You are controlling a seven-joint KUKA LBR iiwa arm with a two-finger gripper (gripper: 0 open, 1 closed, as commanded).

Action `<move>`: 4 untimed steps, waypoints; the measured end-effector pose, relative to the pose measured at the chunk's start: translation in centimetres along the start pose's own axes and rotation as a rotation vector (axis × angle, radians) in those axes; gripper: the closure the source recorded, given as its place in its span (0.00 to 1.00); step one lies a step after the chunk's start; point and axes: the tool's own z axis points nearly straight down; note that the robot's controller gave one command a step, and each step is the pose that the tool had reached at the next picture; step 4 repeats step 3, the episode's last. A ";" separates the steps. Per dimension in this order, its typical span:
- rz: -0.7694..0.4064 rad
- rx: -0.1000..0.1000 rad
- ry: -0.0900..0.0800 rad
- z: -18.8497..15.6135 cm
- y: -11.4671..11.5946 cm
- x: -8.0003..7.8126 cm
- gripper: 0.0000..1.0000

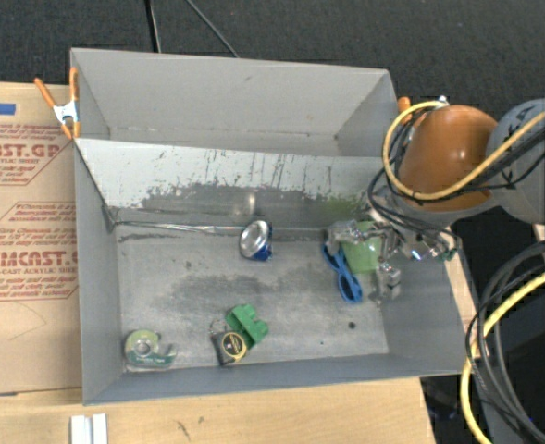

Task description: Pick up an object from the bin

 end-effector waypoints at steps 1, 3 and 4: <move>-0.621 -0.007 0.000 3.3 0.7 0.0 0.00; -0.604 0.004 -0.004 -14.3 -1.1 -1.3 1.00; -0.604 0.004 -0.004 -14.3 -1.1 -1.3 1.00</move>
Offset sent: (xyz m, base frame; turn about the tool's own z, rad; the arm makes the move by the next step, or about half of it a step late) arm -0.0033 0.0035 -0.0324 -0.6210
